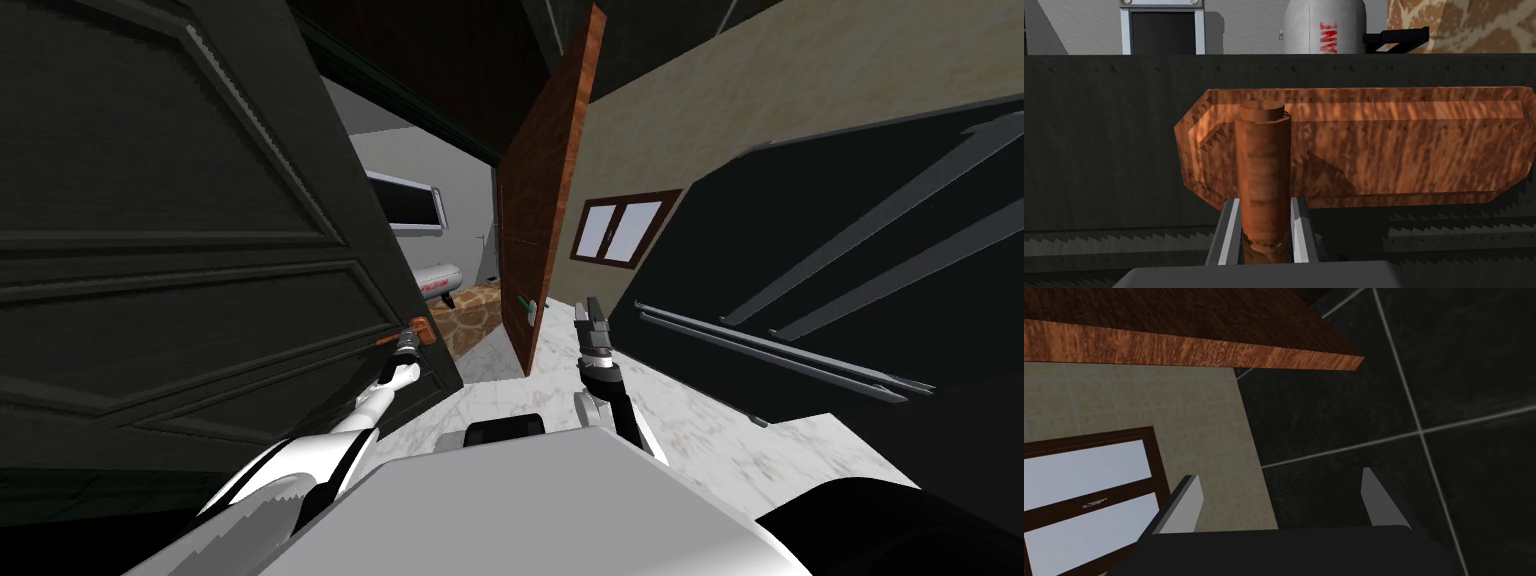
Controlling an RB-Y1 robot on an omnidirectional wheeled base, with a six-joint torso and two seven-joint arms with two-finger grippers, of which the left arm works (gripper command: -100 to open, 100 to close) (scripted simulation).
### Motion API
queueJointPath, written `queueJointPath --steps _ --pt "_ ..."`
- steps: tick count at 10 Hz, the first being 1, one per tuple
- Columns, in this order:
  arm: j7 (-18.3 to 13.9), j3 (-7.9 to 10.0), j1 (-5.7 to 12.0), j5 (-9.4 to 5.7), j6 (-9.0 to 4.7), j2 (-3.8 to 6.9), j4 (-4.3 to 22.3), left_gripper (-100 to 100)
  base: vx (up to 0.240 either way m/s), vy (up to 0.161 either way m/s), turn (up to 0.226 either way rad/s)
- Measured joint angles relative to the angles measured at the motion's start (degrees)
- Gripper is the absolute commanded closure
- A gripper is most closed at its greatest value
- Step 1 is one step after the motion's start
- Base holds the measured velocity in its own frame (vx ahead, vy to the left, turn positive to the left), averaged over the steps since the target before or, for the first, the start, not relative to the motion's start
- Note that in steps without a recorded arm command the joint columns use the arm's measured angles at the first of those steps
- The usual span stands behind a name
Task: Pull the door open
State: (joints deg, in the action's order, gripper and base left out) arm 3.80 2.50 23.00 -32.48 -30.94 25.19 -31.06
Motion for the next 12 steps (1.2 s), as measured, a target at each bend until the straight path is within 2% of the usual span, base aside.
queueJointPath --steps 2,4,12 --pt "-1.7 -1.43 -0.1 0.76 -0.23 0.25 0.0 100 -0.239 0.04 -0.09" --pt "-2.2 -2.11 -0.43 1.09 0.02 -0.06 -0.3 100 -0.132 0.011 -0.076" --pt "-6.2 -6.05 -0.93 2.92 -0.07 0.99 -2.0 100 -0.202 0.046 -0.097"
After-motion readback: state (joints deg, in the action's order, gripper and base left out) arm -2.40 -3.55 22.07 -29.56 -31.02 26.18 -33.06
